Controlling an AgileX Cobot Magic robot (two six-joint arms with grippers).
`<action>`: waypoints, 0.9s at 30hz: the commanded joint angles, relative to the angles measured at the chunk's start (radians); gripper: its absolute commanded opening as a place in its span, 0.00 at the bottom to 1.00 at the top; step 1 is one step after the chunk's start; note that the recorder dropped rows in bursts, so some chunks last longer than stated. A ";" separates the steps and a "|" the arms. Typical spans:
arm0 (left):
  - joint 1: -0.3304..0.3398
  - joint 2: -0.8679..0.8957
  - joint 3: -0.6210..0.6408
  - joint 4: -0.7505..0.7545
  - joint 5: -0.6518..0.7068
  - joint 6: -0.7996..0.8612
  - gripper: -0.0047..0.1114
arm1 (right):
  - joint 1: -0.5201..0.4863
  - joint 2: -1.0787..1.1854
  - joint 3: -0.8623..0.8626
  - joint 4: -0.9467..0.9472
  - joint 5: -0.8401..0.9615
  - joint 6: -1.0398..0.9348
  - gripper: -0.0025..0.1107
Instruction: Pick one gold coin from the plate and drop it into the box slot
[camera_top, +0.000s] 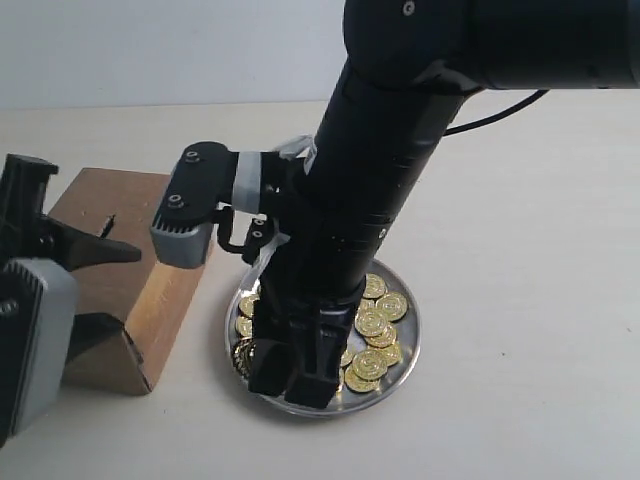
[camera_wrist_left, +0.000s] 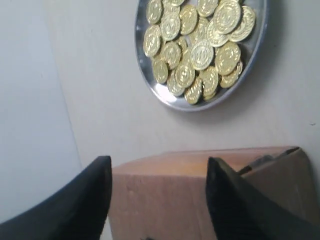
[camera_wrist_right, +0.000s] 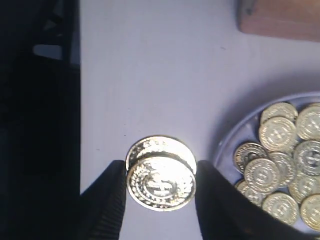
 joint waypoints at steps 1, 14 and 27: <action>-0.148 0.002 0.007 0.037 -0.071 0.001 0.52 | 0.001 -0.009 -0.007 0.059 0.049 -0.066 0.37; -0.333 0.002 0.007 0.073 -0.091 0.001 0.52 | 0.001 -0.011 -0.007 0.062 0.089 -0.089 0.37; -0.395 0.002 0.007 0.081 -0.094 0.001 0.40 | 0.001 -0.015 -0.007 0.114 0.103 -0.139 0.37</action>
